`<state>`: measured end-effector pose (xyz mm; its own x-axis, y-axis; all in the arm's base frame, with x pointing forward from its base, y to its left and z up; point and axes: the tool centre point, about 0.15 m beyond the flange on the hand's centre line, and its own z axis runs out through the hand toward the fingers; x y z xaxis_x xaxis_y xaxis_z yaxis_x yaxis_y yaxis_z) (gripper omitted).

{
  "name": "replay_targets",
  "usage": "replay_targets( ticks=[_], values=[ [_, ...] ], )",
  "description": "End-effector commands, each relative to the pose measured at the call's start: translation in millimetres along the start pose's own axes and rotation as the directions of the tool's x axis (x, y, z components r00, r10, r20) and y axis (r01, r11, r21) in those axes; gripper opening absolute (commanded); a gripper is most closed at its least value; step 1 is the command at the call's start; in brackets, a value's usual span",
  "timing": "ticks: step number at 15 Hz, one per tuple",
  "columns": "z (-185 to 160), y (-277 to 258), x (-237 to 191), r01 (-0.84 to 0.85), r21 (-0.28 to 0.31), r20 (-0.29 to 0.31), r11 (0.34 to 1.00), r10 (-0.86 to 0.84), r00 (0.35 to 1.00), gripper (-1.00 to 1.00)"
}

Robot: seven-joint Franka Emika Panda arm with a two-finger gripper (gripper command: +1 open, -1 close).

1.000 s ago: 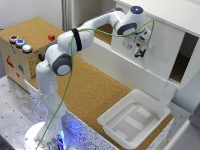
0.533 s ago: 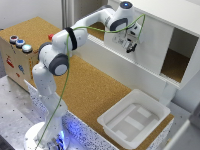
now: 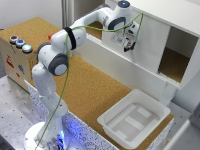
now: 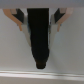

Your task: Push the door to the left side

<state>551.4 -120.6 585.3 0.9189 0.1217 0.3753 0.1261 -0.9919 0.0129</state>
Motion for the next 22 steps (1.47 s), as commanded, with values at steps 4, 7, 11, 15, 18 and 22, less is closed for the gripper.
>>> replay_targets(
  ticks=[4, 7, 11, 15, 18, 22],
  values=[
    [21, -78, 94, 0.006, -0.156, -0.058, 0.988, -0.016, 0.998, 1.00],
    [21, -78, 94, 0.006, -0.156, -0.058, 0.988, -0.016, 0.998, 1.00],
    [21, -78, 94, 0.006, -0.156, -0.058, 0.988, -0.016, 0.998, 1.00],
    [21, -78, 94, 0.006, -0.156, -0.058, 0.988, -0.016, 0.998, 1.00],
    [-7, -31, 4, 0.022, -0.032, 0.012, 0.999, -0.021, 1.000, 1.00],
    [-20, -35, -8, -0.023, -0.147, 0.022, 0.989, 0.026, 0.999, 1.00]
  ],
)
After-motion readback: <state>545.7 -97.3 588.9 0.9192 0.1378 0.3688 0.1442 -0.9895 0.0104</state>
